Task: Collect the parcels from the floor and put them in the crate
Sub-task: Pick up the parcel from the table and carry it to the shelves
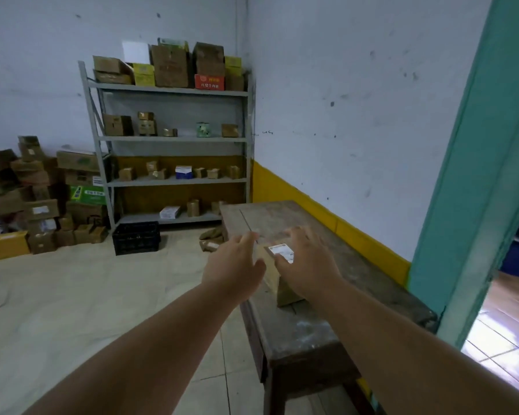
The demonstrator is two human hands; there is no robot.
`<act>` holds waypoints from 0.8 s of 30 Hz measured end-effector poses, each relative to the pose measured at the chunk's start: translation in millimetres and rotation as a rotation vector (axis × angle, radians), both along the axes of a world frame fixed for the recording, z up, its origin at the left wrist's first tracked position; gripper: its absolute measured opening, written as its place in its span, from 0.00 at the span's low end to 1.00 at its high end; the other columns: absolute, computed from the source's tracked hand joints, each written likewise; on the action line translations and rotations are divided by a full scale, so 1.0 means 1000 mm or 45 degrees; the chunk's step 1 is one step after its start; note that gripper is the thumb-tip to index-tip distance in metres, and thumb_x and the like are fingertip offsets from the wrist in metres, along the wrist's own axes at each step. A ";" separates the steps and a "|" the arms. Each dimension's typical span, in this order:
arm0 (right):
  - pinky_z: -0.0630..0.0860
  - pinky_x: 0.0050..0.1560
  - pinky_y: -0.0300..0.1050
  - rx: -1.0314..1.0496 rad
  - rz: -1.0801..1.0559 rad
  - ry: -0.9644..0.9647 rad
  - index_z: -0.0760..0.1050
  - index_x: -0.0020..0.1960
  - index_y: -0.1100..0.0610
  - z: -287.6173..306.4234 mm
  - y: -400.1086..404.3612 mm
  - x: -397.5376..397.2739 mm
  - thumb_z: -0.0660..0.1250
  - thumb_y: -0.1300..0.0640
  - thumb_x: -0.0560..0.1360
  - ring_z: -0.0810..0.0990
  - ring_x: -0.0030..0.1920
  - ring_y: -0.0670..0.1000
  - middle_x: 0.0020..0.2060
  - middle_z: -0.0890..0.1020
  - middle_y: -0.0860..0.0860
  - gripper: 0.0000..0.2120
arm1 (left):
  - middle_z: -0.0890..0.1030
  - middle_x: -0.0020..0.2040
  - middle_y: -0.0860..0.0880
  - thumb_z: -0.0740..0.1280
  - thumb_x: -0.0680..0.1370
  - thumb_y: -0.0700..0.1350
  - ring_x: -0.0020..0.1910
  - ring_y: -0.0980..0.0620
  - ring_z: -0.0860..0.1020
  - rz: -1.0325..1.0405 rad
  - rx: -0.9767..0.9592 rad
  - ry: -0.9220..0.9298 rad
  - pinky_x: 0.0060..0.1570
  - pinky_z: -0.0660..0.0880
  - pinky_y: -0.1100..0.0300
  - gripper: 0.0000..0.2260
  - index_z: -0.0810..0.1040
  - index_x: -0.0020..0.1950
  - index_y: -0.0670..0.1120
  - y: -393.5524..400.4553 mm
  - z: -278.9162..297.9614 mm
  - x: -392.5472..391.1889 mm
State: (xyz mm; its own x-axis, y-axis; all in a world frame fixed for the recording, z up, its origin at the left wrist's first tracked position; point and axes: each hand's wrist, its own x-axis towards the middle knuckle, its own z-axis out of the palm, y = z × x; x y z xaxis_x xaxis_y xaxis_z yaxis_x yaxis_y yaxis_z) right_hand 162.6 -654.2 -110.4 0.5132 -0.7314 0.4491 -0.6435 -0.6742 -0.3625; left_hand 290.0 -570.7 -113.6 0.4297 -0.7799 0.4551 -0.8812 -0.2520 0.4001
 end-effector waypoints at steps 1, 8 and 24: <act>0.74 0.63 0.54 0.011 -0.008 0.007 0.64 0.72 0.51 -0.001 -0.011 0.009 0.64 0.44 0.77 0.70 0.67 0.54 0.69 0.70 0.52 0.27 | 0.76 0.65 0.51 0.65 0.78 0.51 0.61 0.51 0.76 -0.013 0.021 0.015 0.57 0.77 0.52 0.21 0.67 0.71 0.55 -0.014 0.000 0.010; 0.72 0.64 0.53 0.089 -0.082 0.045 0.66 0.71 0.52 -0.010 -0.082 0.044 0.65 0.45 0.77 0.69 0.67 0.55 0.68 0.70 0.52 0.25 | 0.75 0.65 0.51 0.64 0.77 0.53 0.58 0.50 0.77 -0.123 0.113 0.032 0.56 0.77 0.50 0.20 0.67 0.69 0.57 -0.096 -0.020 0.053; 0.73 0.54 0.45 0.353 0.080 0.080 0.66 0.71 0.50 -0.124 -0.313 0.072 0.65 0.46 0.79 0.73 0.58 0.48 0.65 0.72 0.50 0.23 | 0.72 0.52 0.59 0.60 0.83 0.49 0.49 0.62 0.69 0.072 -0.031 1.209 0.43 0.67 0.70 0.18 0.67 0.73 0.49 -0.266 -0.123 0.075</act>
State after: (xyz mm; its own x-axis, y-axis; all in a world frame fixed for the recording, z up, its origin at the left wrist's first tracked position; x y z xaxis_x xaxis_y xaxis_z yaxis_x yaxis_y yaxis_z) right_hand 234.7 -966.8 -234.7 0.5822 -0.7876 0.2021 -0.6305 -0.5942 -0.4994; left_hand 365.4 -836.5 -236.8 0.6653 -0.7414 -0.0876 -0.1721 -0.2665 0.9484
